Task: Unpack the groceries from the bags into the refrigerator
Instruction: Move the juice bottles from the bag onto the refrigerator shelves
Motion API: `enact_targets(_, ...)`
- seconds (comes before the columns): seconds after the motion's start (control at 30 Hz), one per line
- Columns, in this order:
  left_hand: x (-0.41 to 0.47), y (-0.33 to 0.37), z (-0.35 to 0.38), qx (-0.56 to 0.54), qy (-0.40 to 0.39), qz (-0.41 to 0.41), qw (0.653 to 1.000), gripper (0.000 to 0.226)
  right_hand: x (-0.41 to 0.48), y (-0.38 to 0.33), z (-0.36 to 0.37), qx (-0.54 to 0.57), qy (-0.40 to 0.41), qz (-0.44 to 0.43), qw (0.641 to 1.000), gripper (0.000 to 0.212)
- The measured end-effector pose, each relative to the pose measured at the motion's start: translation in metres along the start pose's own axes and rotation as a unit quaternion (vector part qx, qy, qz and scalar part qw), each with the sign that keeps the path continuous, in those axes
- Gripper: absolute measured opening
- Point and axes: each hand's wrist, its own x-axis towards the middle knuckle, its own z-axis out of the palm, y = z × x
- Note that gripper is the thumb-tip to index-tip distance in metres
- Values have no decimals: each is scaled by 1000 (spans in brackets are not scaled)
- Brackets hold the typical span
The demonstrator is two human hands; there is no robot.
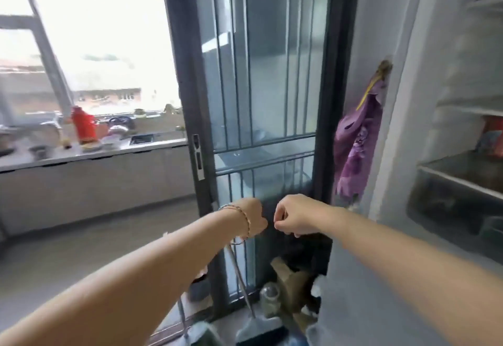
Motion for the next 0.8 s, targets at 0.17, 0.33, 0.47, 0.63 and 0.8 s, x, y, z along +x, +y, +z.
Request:
enact_targets(0.17,-129,-132,43,-28,60,-145,987,28,-3,-145,75,-12,-6,-155,988,19)
enact_targets(0.33,-282,-251,81,-47,97,-273,956,27,-39,-301,159,-63,-93,-270,956,20)
enact_targets(0.47,-431,-336,113,-66,86,-386,916,27,-95,-439,233,-117,-139,-373,910,19)
enact_targets(0.63,-622,-418,151,-145,98,-525,833,24,-180,-606,322,-147,-183,-480,845,19)
enact_targets(0.8,-781,-466,180,-154,103,-645,741,23,-265,-744,393,-170,-203,-574,775,22)
